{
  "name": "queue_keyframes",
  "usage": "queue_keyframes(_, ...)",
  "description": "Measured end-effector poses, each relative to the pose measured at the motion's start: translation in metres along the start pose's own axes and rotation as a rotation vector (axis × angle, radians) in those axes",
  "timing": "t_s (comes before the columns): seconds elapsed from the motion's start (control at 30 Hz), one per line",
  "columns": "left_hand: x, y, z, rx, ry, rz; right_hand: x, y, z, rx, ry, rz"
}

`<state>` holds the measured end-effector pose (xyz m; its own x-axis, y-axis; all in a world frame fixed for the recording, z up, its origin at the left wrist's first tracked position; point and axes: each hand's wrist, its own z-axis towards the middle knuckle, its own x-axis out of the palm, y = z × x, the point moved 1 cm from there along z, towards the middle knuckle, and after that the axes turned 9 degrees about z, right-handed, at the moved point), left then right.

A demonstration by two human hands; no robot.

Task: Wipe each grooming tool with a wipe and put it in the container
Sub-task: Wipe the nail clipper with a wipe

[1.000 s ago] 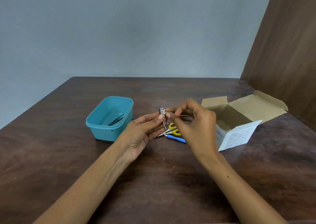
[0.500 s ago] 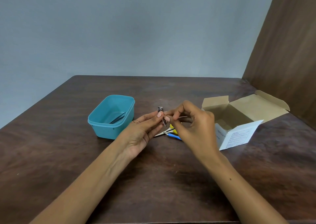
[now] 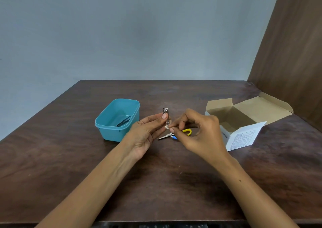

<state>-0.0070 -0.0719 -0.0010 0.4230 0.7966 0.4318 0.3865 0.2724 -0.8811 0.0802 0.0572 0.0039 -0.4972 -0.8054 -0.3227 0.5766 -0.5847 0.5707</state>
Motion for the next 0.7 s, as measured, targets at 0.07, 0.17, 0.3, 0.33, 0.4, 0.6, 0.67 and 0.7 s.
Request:
queue_keyframes(0.07,0.000,-0.005,-0.003,0.037,0.005,0.029,0.000,0.001,0.000,0.035,0.005,0.042)
queue_keyframes(0.17,0.001,-0.019,-0.009,0.160,0.001,0.110,0.001,-0.001,-0.001,0.108,-0.012,0.099)
queue_keyframes(0.3,-0.005,-0.048,-0.019,0.315,-0.059,0.291,0.000,-0.007,0.003,0.175,-0.128,0.139)
queue_keyframes(0.33,-0.009,-0.057,-0.022,0.350,-0.075,0.379,0.000,-0.008,0.006,0.198,-0.159,0.145)
queue_keyframes(0.4,-0.021,-0.075,-0.024,0.420,-0.128,0.587,0.000,-0.009,0.012,0.233,-0.201,0.151)
queue_keyframes(0.6,-0.058,-0.115,-0.012,0.358,-0.255,1.092,0.007,-0.013,0.025,0.229,-0.207,0.068)
queue_keyframes(0.67,-0.062,-0.116,-0.005,0.279,-0.260,1.203,0.013,-0.018,0.021,0.247,-0.215,0.071)
queue_keyframes(0.7,-0.062,-0.115,-0.001,0.252,-0.259,1.231,0.014,-0.020,0.019,0.250,-0.210,0.064)
